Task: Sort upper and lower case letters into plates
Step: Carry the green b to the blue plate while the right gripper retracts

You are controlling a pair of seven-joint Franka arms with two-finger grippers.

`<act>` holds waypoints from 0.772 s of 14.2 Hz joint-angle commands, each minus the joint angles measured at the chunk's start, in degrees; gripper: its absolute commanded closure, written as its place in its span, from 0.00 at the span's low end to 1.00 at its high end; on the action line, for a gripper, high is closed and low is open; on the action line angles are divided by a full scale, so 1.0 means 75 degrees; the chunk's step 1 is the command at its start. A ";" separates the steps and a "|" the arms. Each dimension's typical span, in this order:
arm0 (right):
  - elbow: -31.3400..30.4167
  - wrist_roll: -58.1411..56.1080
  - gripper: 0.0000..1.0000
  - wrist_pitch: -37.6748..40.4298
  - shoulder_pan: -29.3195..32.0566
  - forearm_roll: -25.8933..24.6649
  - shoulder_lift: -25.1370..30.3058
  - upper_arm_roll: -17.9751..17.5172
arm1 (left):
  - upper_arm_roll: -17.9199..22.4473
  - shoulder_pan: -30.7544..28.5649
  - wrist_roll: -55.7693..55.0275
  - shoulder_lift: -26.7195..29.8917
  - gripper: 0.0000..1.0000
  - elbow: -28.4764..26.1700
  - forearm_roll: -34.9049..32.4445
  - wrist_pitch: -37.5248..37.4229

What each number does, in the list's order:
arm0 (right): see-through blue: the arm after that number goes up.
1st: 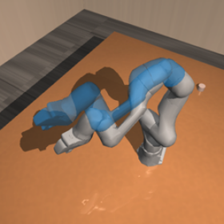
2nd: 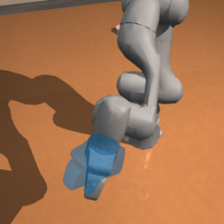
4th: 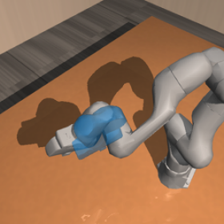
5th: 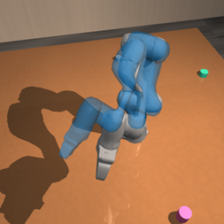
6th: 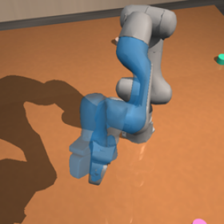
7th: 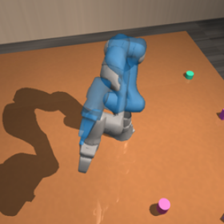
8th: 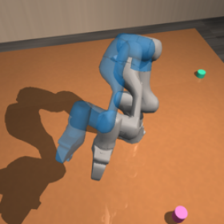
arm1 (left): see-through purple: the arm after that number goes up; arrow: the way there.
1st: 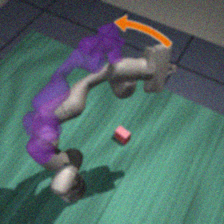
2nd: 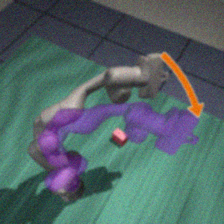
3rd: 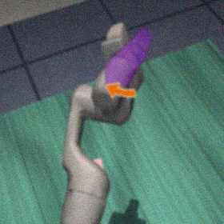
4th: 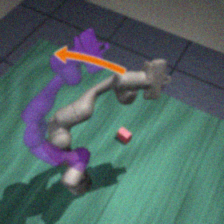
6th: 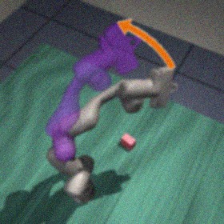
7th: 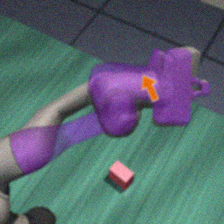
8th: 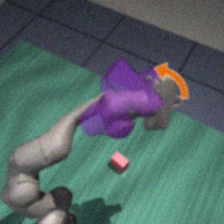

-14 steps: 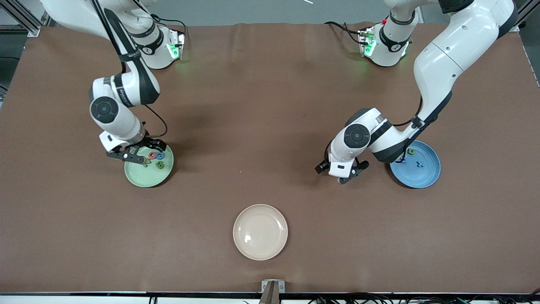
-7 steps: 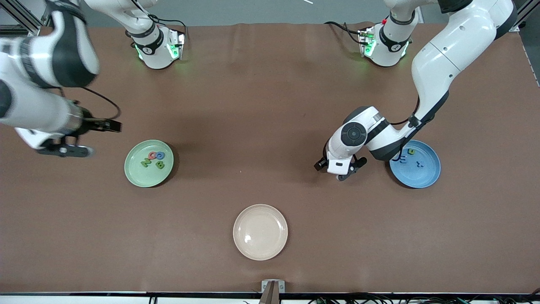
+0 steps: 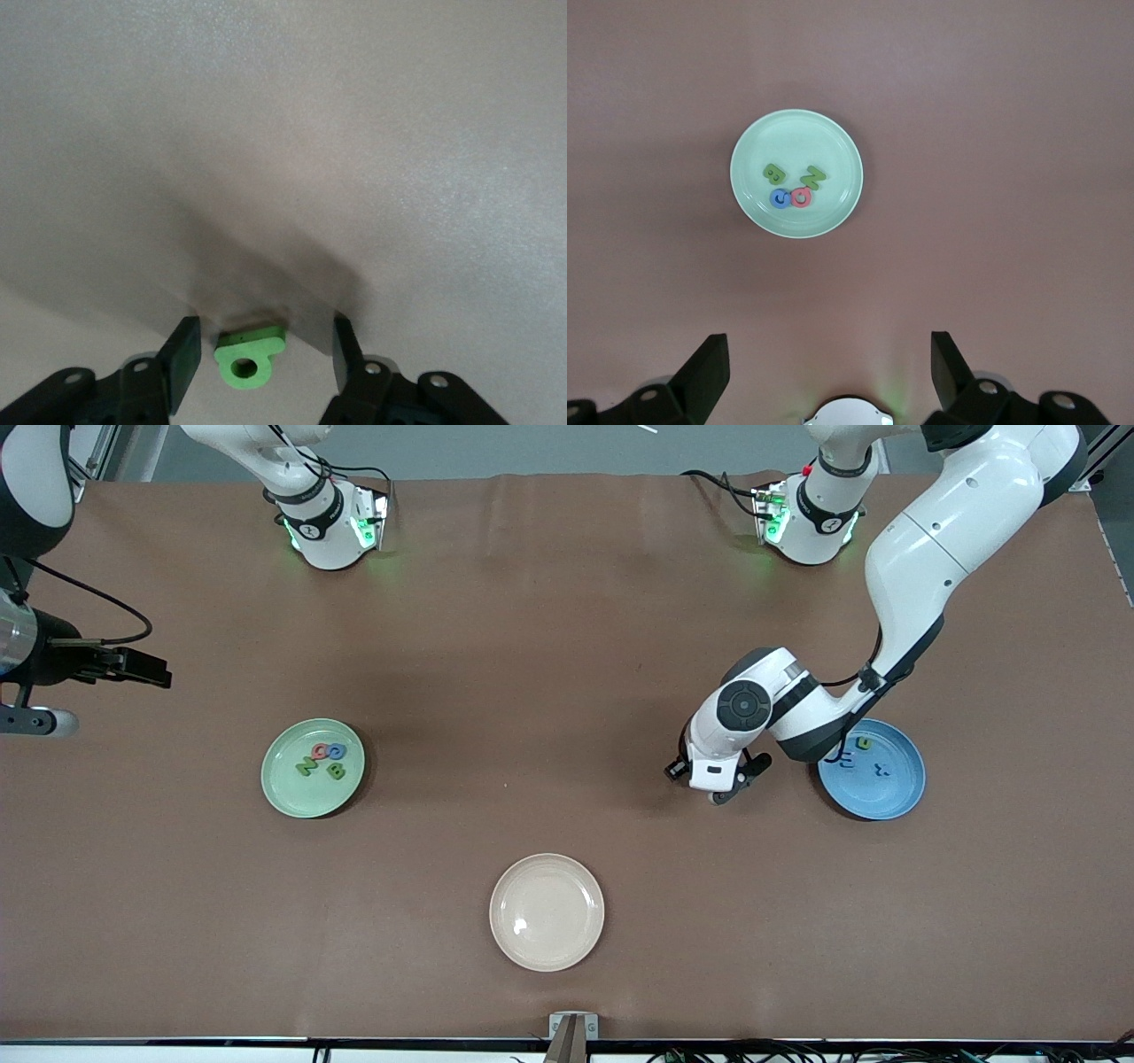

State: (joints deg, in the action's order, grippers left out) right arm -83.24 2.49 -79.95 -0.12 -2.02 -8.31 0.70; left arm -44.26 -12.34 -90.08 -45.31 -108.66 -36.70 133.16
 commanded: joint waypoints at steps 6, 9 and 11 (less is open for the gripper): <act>0.0306 -0.0097 0.00 0.0172 -0.0020 0.0163 -0.0181 -0.0116 | -0.0063 0.0005 -0.0306 0.0253 0.38 -0.0219 0.0100 -0.0059; 0.0095 -0.0307 0.00 0.0125 0.0004 0.0187 -0.0064 -0.0116 | -0.0063 0.0005 -0.0295 0.0253 0.51 -0.0242 0.0088 -0.0082; 0.0060 -0.0496 0.00 0.0102 0.0015 0.0199 0.0006 -0.0081 | -0.0063 0.0005 -0.0271 0.0265 0.58 -0.0242 0.0088 -0.0082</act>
State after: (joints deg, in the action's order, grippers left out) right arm -81.86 0.44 -79.34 -0.29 -1.24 -9.45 -0.08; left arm -44.76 -12.25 -91.37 -45.19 -108.87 -36.70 133.08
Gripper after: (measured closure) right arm 0.000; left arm 0.498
